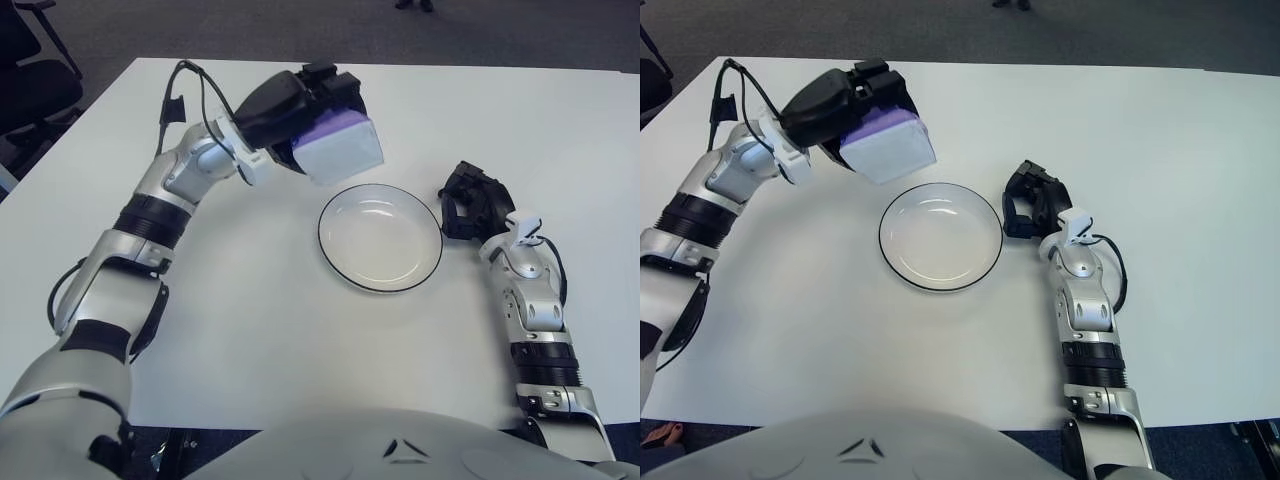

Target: Put the tissue paper into the plate.

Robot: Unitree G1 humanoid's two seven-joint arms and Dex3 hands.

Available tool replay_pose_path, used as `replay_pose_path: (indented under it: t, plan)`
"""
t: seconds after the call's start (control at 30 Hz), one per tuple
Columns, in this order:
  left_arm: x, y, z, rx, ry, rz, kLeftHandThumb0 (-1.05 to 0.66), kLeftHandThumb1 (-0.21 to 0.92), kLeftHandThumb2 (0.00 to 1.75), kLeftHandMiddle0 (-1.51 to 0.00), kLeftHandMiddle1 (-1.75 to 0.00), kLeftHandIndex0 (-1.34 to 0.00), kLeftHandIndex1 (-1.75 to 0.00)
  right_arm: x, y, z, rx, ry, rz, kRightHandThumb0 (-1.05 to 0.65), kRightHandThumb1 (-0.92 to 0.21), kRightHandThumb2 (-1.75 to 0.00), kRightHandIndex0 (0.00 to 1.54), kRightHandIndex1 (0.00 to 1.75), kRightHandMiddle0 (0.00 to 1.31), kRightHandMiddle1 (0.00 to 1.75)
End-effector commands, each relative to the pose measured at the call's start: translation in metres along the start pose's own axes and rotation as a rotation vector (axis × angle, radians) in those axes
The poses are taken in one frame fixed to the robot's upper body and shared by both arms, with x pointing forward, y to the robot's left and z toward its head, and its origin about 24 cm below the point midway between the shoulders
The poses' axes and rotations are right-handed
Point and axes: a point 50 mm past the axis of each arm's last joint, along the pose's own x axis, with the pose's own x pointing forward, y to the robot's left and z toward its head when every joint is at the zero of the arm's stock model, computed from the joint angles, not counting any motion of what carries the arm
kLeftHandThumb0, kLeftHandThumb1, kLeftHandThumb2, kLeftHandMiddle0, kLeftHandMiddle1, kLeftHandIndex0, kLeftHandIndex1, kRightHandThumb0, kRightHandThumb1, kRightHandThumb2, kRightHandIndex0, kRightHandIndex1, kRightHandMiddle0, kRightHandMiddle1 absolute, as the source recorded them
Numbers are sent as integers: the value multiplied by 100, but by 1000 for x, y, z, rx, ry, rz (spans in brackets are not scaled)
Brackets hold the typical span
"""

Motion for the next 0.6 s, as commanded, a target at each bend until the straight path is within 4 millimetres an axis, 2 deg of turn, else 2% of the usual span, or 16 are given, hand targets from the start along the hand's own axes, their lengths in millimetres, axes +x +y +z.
replay_pose_path:
  t: [0.0, 0.3, 0.4, 0.57]
  plan:
    - [1, -1, 10, -23, -52, -19, 0, 0, 166, -87, -168, -62, -175, -33, 6, -70, 65, 316, -3, -48, -31, -133, 119, 175, 62, 175]
    - [1, -12, 24, -48, -90, -209, 0, -1, 167, -88, -167, -63, -175, -32, 6, -72, 76, 321, -5, -48, -30, -133, 120, 175, 62, 175]
    - [-3, -22, 30, -64, -69, -269, 0, 0, 166, -88, -166, -63, -175, -31, 6, -73, 90, 323, 0, -49, -30, -133, 120, 175, 62, 175]
    - [-4, -27, 34, -44, -57, -319, 0, 2, 163, -86, -166, -61, -175, -30, 6, -74, 103, 329, 1, -49, -30, -133, 116, 175, 62, 175]
